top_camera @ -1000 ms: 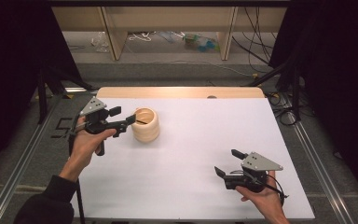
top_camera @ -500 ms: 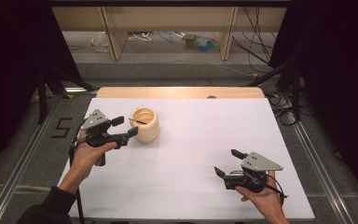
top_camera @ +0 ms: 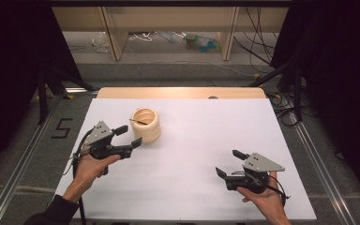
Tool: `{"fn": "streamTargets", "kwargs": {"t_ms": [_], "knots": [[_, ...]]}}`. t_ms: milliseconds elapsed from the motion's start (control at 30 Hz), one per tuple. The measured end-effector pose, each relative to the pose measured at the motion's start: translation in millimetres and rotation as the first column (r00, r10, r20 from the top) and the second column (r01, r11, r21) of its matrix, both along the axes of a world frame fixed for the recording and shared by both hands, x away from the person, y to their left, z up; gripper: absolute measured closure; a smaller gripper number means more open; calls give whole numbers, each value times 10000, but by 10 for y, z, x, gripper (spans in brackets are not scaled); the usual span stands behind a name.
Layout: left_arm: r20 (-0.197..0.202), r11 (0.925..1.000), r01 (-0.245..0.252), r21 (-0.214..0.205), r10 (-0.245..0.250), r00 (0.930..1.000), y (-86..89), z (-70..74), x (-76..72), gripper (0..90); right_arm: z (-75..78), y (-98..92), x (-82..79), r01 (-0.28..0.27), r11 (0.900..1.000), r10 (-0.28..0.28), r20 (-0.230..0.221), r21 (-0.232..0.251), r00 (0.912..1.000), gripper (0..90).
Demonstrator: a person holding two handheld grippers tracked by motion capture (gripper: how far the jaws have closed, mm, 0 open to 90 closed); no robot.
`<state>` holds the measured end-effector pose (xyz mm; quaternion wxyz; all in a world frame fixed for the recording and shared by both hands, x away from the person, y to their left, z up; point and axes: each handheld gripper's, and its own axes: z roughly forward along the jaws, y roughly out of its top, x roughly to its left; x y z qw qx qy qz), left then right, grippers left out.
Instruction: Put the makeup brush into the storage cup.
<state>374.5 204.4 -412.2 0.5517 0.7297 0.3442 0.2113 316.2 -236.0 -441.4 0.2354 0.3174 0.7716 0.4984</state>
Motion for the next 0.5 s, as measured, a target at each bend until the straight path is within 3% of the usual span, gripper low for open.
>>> {"fn": "streamTargets", "kwargs": {"t_ms": [133,500], "knots": [[68,9998,178,-78,-178,9998,46,-125,-147,253,9,-9,-5,-14,10000,14,-79,-17,10000,162],[192,9983,558,-135,-556,9983,17,-235,-265,240,14,-6,6,39,9999,-42,215,136,9998,161]]}}
